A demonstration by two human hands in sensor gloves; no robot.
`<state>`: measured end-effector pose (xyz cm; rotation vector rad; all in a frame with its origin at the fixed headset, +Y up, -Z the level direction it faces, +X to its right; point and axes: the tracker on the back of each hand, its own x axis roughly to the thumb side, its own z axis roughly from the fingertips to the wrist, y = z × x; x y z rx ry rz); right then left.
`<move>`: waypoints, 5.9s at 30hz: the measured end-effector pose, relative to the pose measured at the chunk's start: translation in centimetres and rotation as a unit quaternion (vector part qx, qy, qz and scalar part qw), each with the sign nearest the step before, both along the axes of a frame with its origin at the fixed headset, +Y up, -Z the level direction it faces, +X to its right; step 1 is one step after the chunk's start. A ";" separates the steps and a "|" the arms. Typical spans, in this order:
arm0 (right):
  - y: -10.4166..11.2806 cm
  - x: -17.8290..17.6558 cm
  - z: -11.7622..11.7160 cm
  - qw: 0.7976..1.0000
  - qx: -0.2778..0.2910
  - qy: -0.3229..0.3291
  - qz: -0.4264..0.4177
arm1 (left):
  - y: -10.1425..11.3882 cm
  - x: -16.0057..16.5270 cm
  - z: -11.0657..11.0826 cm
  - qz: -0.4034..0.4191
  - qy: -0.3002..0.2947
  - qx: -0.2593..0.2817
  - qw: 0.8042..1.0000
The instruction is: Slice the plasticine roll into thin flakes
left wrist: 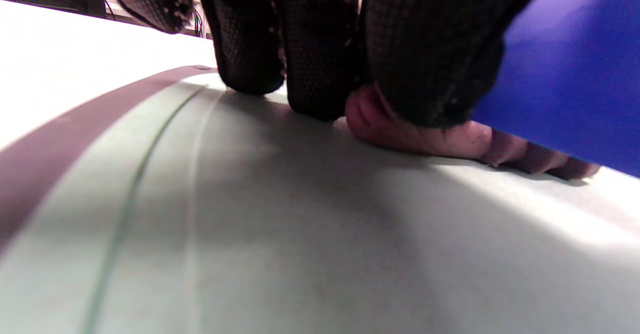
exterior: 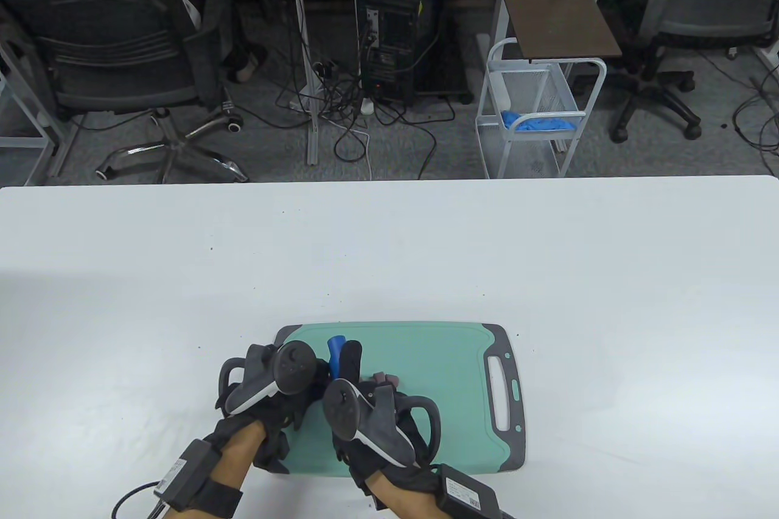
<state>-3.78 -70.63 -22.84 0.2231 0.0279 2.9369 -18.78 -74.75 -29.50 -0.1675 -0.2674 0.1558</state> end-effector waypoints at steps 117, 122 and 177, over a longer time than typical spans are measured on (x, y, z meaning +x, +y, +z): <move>-0.4 -1.9 -0.3 1.000 0.019 0.007 0.017 | 0.3 -0.8 0.3 -0.019 0.026 0.025 0.999; -0.8 -2.1 -0.4 1.000 0.020 0.007 0.022 | 0.3 -0.8 0.3 -0.019 0.026 0.025 0.999; 0.3 1.4 -1.4 0.994 -0.004 -0.007 -0.107 | 0.5 -0.9 0.7 -0.038 0.028 0.020 0.999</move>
